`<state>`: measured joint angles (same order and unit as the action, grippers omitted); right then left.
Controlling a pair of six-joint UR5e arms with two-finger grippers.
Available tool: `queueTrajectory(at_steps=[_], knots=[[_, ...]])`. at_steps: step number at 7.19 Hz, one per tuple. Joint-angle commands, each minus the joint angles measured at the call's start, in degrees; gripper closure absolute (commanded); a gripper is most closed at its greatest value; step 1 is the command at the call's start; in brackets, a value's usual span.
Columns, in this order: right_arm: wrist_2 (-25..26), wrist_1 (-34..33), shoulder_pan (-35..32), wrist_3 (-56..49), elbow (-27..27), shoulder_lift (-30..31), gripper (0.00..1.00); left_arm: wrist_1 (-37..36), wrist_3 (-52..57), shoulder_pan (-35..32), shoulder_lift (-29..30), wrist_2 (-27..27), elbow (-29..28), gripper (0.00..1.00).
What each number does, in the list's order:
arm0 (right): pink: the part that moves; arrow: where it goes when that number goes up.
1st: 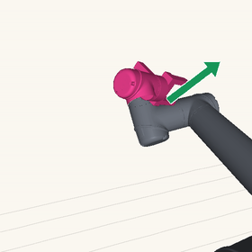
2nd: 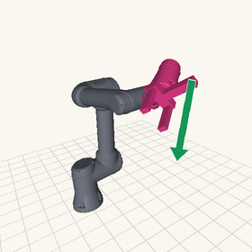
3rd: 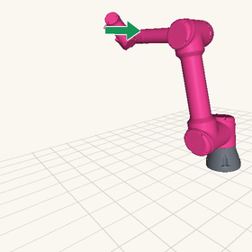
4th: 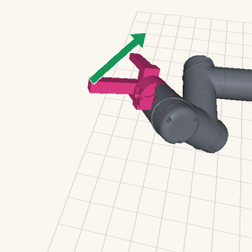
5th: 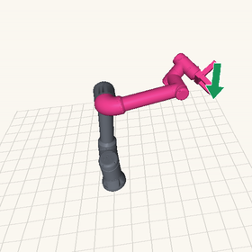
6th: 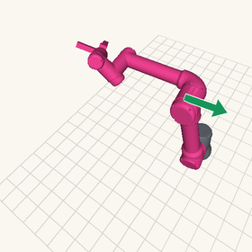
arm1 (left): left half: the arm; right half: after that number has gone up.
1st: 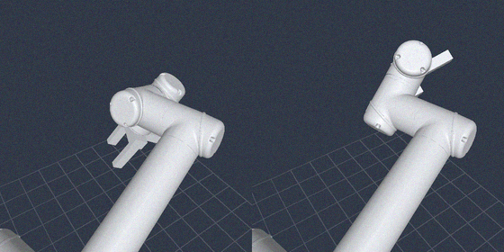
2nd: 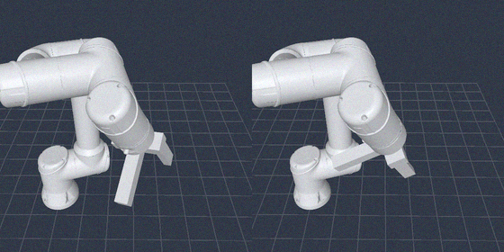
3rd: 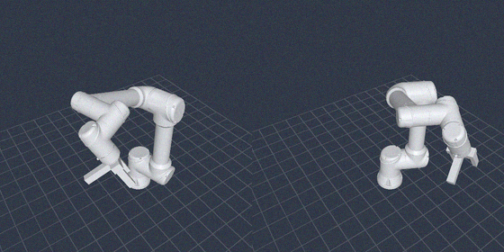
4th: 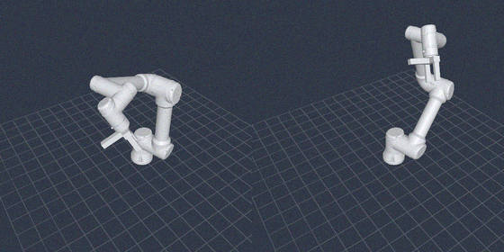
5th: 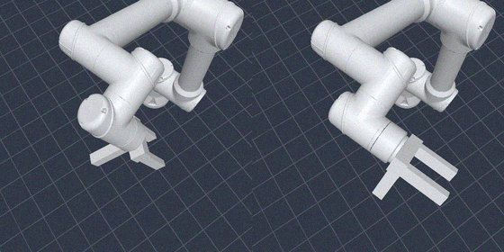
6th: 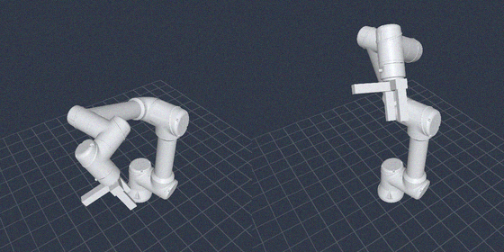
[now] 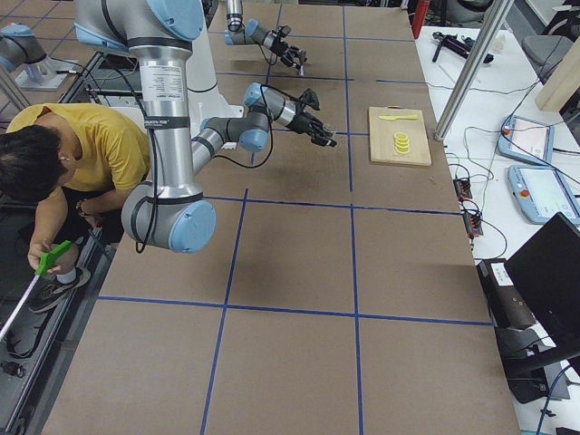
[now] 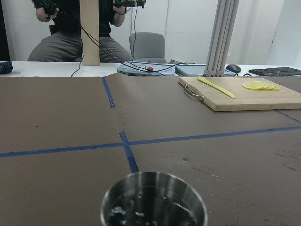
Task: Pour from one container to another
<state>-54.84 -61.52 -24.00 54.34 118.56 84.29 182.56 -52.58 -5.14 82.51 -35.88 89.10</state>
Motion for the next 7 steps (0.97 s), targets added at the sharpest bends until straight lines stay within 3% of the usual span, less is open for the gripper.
queueTrajectory(at_steps=[1, 5, 7], knots=[[0.0, 0.0, 0.0, 0.0, 0.0, -0.1, 1.0, -1.1, 0.0, 0.0, -0.5, -2.7, 0.3, 0.0], [0.0, 0.0, 0.0, 0.0, 0.0, -0.4, 1.0, -8.4, 0.3, -0.2, -6.5, -6.0, 7.4, 0.0], [0.0, 0.0, 0.0, 0.0, 0.0, -0.4, 1.0, -17.4, 0.3, -0.6, -7.0, -11.9, 11.1, 0.0]])
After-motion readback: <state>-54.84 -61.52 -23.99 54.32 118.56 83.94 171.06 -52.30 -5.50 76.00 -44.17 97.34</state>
